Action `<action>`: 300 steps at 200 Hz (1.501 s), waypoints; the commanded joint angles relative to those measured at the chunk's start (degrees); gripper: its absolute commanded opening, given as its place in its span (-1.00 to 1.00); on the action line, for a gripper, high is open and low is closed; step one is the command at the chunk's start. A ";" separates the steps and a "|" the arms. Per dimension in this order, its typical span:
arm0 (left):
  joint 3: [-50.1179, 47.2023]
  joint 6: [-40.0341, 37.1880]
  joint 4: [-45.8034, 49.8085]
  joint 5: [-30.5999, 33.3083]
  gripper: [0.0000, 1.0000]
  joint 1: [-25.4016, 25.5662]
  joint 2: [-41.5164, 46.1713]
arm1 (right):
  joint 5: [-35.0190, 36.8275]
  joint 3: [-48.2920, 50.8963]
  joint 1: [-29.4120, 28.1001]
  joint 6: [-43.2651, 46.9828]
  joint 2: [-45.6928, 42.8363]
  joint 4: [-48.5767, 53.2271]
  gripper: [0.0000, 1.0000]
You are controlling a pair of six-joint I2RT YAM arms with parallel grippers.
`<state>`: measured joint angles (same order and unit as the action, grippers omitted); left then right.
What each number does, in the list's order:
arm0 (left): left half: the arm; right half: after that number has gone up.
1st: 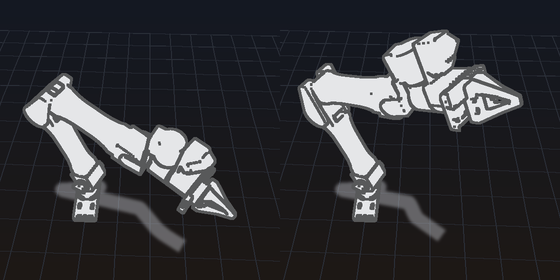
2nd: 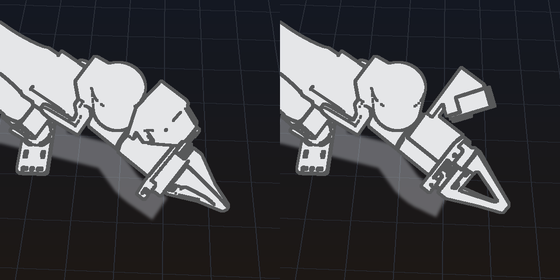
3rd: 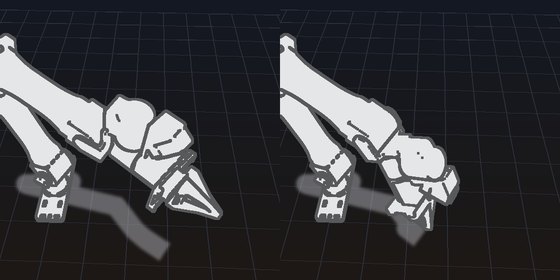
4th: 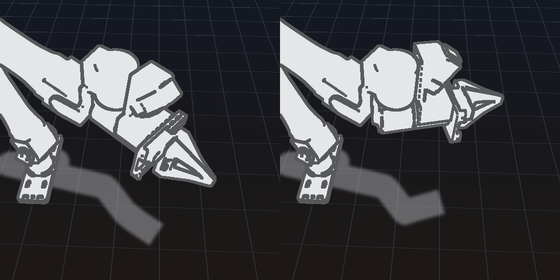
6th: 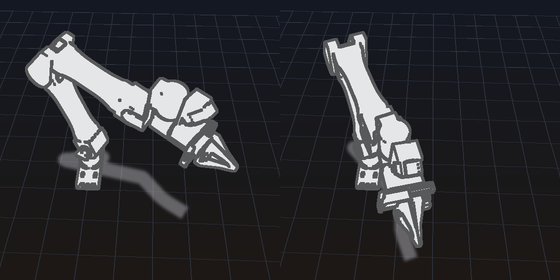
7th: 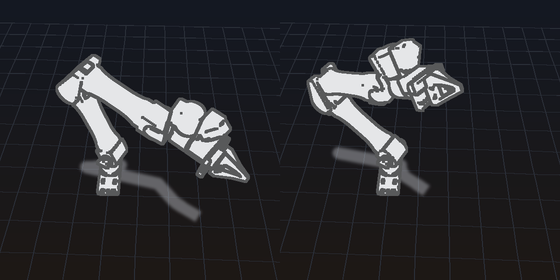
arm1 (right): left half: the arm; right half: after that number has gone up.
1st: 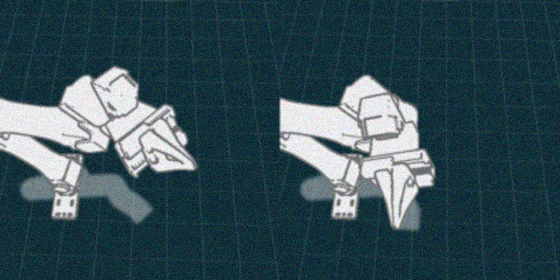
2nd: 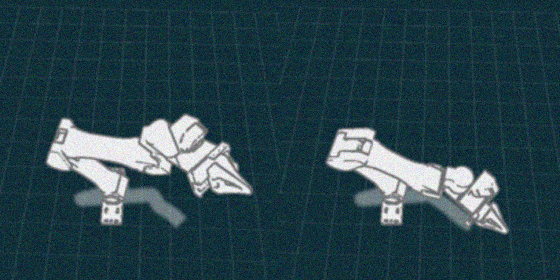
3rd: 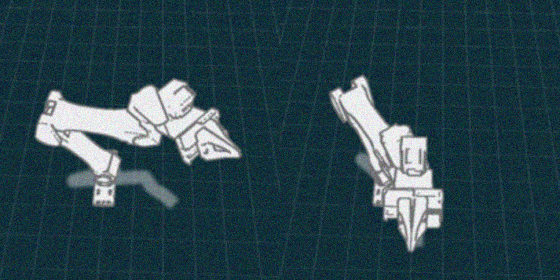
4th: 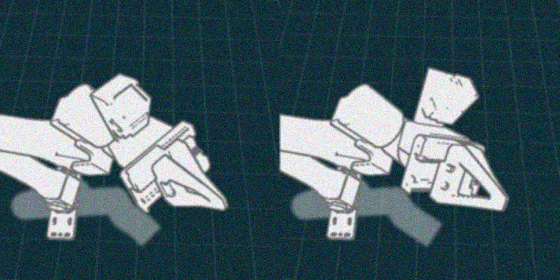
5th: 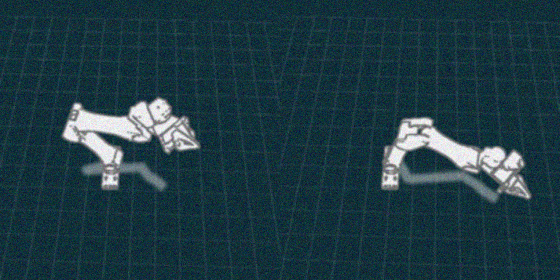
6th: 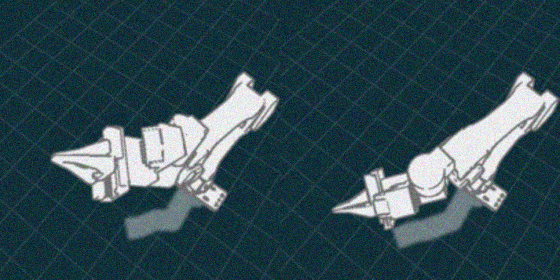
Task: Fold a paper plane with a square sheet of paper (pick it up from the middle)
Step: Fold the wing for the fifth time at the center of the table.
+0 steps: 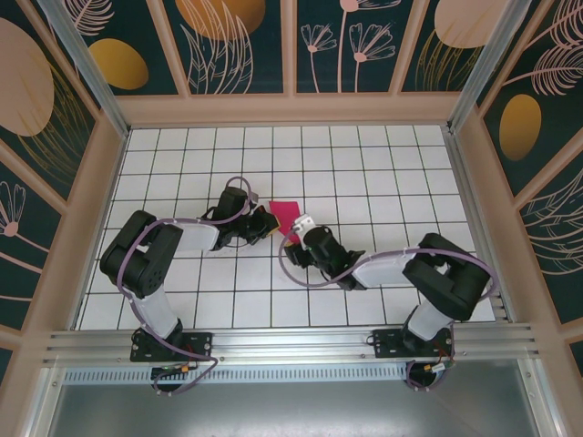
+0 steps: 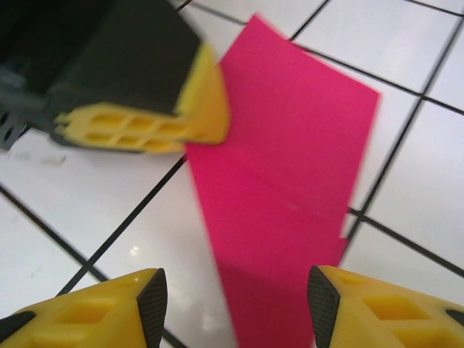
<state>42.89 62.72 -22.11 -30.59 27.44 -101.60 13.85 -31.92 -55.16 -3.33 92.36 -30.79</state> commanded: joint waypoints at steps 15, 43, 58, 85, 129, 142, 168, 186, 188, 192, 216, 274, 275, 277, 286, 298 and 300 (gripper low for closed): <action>1.20 0.84 0.28 0.49 -0.99 0.24 1.14 | 6.72 -2.11 -1.70 7.49 5.67 -6.14 0.11; 1.27 0.92 0.40 0.55 -0.99 0.24 1.03 | 10.84 -5.00 -2.92 11.45 10.49 -8.13 -0.04; 1.31 1.06 0.36 0.53 -0.99 0.25 0.88 | 13.16 -6.34 -3.51 13.42 12.84 -9.48 -0.10; 1.50 1.03 0.86 0.62 -0.99 0.24 0.99 | 15.41 -6.99 -3.70 14.81 14.86 -12.03 -0.15; 1.75 0.80 1.61 0.80 -0.99 0.28 1.34 | 15.49 -6.76 -3.47 15.11 15.44 -12.63 -0.52; 1.86 0.83 1.80 0.89 -0.99 0.24 1.32 | 15.40 -6.57 -3.38 14.96 15.29 -12.67 -0.60; 2.01 0.88 2.03 1.06 -0.80 0.15 1.84 | 13.21 -6.57 -2.71 13.75 14.53 -11.70 -0.79; 2.54 0.31 3.01 2.17 -0.35 -0.34 3.02 | 9.96 -6.12 -1.95 12.19 13.43 -10.77 -0.89; 2.61 0.21 3.14 2.37 -0.31 -0.45 3.04 | 9.42 -6.06 -1.86 11.96 13.30 -10.69 -0.89; 2.76 -0.14 3.51 2.69 -0.24 -0.73 3.07 | 8.59 -5.89 -1.61 11.46 12.99 -10.53 -0.91; 2.97 -0.67 4.75 4.75 0.04 -2.83 6.65 | 1.26 -4.74 0.29 7.59 10.57 -9.46 -0.97; -0.82 -0.21 2.62 10.14 0.32 -5.63 11.98 | -14.76 -3.21 6.72 -4.12 6.63 -9.21 -1.00; -0.85 -0.13 2.52 10.17 0.32 -5.64 12.05 | -15.01 -3.27 6.81 -4.43 6.62 -9.16 -1.00; -1.12 -0.14 2.34 10.26 0.33 -5.64 12.15 | -15.37 -3.35 6.99 -4.76 6.61 -9.13 -1.00; -2.15 -0.02 0.93 10.37 0.34 -5.73 12.49 | -16.67 -3.77 7.61 -6.63 6.45 -8.69 -1.00; -3.72 0.34 -1.54 10.07 0.35 -5.72 12.99 | -18.82 -4.32 8.58 -9.26 6.56 -8.25 -1.00; -3.96 0.40 -2.02 10.03 0.35 -5.71 13.11 | -19.02 -4.43 8.71 -9.73 6.55 -8.22 -1.00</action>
<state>42.00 62.67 -20.27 -21.76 21.93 -89.97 2.74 -35.62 -47.86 -5.30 100.47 -40.03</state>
